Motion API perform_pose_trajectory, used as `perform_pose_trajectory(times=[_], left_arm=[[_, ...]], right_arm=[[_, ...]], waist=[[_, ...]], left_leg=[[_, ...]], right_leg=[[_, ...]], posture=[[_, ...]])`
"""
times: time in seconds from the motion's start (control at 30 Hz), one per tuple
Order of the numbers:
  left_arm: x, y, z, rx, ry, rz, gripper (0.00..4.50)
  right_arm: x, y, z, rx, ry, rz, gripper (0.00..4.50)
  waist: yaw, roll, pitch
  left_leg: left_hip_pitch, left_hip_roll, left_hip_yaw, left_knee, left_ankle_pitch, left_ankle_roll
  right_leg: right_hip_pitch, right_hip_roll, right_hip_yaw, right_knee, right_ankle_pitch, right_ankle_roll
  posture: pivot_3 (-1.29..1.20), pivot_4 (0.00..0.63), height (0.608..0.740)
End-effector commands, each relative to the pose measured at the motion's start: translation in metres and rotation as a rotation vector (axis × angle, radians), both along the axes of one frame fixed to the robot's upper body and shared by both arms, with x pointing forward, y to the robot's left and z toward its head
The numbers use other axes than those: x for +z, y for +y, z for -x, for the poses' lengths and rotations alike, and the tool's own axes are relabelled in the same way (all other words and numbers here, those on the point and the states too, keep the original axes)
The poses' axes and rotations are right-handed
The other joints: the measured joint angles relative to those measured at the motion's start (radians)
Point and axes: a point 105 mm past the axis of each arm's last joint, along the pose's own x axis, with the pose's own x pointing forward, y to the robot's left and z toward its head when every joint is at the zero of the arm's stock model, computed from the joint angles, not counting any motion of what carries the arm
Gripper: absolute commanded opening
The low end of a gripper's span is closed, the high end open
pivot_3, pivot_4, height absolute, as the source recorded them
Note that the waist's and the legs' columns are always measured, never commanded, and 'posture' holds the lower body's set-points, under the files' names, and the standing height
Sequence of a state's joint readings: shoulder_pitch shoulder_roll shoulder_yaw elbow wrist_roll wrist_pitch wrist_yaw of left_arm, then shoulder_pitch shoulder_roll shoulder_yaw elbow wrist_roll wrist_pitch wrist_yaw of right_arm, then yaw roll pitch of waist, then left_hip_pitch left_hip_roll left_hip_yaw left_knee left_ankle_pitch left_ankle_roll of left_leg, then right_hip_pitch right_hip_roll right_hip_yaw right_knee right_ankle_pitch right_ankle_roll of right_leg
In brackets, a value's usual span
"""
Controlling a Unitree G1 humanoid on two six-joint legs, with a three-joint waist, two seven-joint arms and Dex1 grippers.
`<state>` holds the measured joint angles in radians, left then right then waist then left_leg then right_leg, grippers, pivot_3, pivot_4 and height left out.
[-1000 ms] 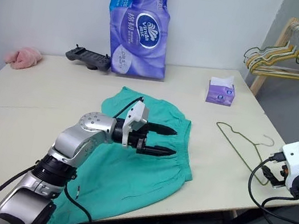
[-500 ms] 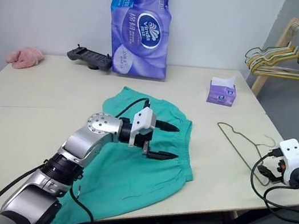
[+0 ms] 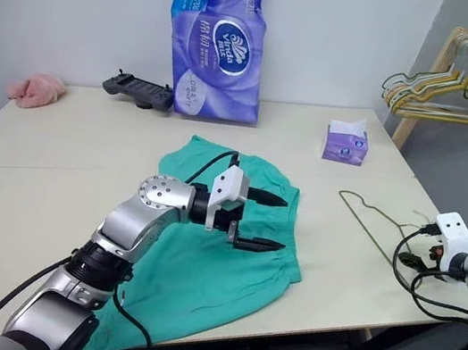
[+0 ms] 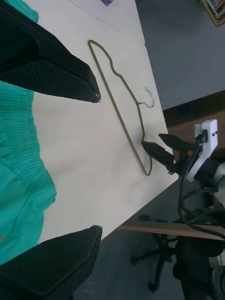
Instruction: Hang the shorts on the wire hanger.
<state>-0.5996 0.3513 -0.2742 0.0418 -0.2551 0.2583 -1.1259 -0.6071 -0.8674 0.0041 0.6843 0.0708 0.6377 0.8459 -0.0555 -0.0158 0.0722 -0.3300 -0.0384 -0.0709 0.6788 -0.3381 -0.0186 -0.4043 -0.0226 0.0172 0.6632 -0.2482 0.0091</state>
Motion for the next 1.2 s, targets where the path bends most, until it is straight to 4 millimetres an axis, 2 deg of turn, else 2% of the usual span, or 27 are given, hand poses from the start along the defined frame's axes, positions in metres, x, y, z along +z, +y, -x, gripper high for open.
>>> perform_pose_trajectory(times=[0.03,0.37,0.4,0.47,0.83,1.2], left_arm=[[0.011,0.001,0.002,-0.009,-0.035,0.018,4.46],[0.012,-0.005,0.005,-0.027,-0.026,0.019,4.46],[0.012,-0.005,0.006,-0.031,-0.025,0.018,4.49],[0.013,-0.005,0.006,-0.034,-0.023,0.018,4.50],[0.022,-0.012,0.014,-0.058,0.062,0.079,4.50],[0.019,-0.007,0.014,-0.046,0.044,0.058,4.50]], right_arm=[[0.006,0.003,-0.003,0.030,-0.006,-0.016,4.50],[-0.014,0.002,0.001,0.009,0.041,-0.051,4.50],[-0.015,0.001,0.001,0.012,0.044,-0.050,4.33],[-0.018,0.003,0.002,0.021,0.059,-0.069,3.94],[-0.022,0.007,-0.002,0.060,0.073,-0.058,0.02],[-0.020,-0.001,-0.002,0.077,0.062,0.005,0.01]], waist=[[0.000,0.000,0.000],[-0.001,0.000,0.000],[-0.001,0.000,0.000],[-0.001,-0.001,0.000],[-0.001,-0.001,-0.001],[0.000,-0.002,-0.001]], left_leg=[[0.000,0.000,0.000,0.000,0.000,0.000],[0.000,0.000,0.000,0.000,0.000,0.000],[0.000,0.000,0.000,0.000,0.000,0.000],[0.000,0.000,0.000,0.000,0.000,0.000],[0.000,0.000,0.000,0.000,0.000,0.000],[0.001,0.000,0.000,0.001,0.000,0.000]], right_leg=[[0.000,0.000,0.000,0.000,0.000,0.000],[0.000,0.000,0.000,0.000,0.000,0.000],[0.000,0.000,0.000,0.000,0.000,0.000],[0.000,0.000,0.000,0.000,0.000,0.000],[0.001,0.000,0.000,0.000,0.000,0.000],[0.001,0.000,0.000,0.000,0.000,0.000]], posture=[[-0.07,0.062,0.740],[-0.07,0.061,0.740],[-0.07,0.061,0.740],[-0.07,0.061,0.740],[-0.05,0.057,0.740],[-0.02,0.049,0.740]])
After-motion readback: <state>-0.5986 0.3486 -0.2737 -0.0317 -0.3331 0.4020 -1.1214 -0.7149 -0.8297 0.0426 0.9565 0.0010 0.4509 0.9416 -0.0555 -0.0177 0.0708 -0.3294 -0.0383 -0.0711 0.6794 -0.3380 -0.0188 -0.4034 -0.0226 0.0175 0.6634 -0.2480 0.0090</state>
